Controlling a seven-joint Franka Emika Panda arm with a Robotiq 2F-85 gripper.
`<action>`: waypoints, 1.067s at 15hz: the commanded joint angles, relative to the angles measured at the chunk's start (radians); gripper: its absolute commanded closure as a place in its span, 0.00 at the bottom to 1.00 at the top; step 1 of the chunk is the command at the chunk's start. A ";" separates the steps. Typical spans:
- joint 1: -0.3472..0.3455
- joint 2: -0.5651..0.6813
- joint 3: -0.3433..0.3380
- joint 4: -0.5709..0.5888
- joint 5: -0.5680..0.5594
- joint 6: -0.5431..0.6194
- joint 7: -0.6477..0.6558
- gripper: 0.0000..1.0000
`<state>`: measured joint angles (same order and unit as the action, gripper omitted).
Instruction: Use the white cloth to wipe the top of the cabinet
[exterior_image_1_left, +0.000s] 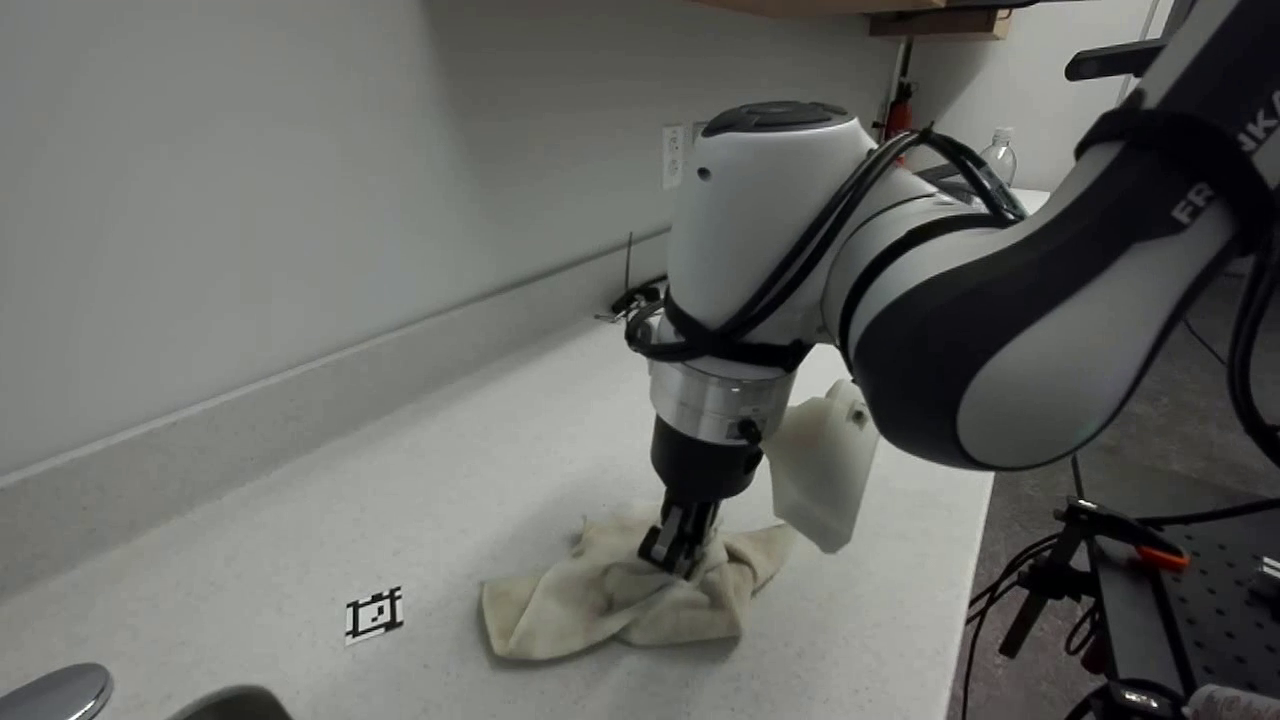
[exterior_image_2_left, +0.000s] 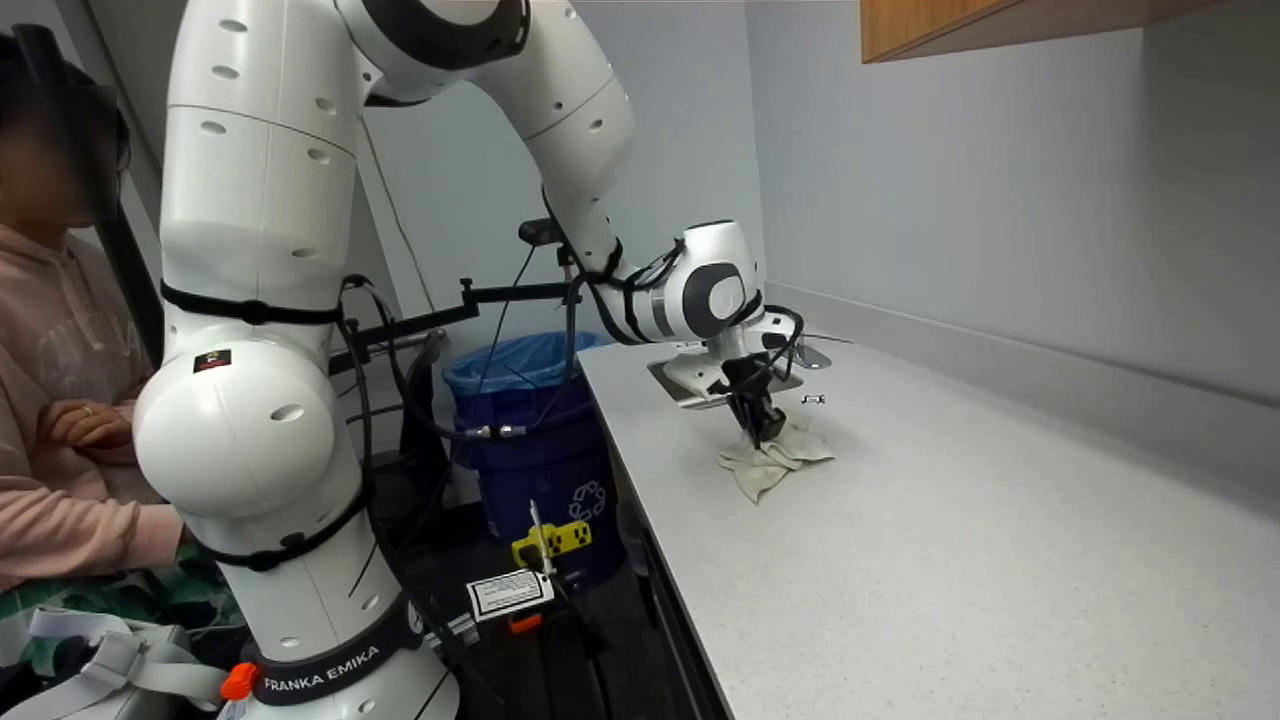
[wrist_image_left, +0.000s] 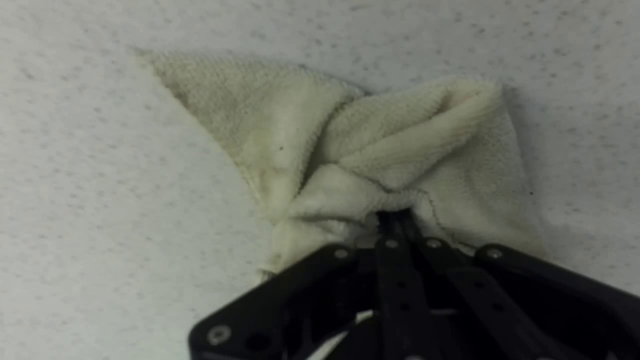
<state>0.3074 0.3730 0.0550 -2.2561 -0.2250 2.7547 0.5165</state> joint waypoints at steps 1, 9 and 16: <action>0.004 -0.041 -0.095 -0.146 0.000 0.031 0.053 1.00; -0.035 -0.092 -0.137 -0.217 0.009 0.033 0.108 1.00; -0.005 -0.036 -0.056 -0.093 0.027 0.006 0.042 1.00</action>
<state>0.2915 0.2678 -0.0527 -2.4167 -0.2253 2.7697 0.5990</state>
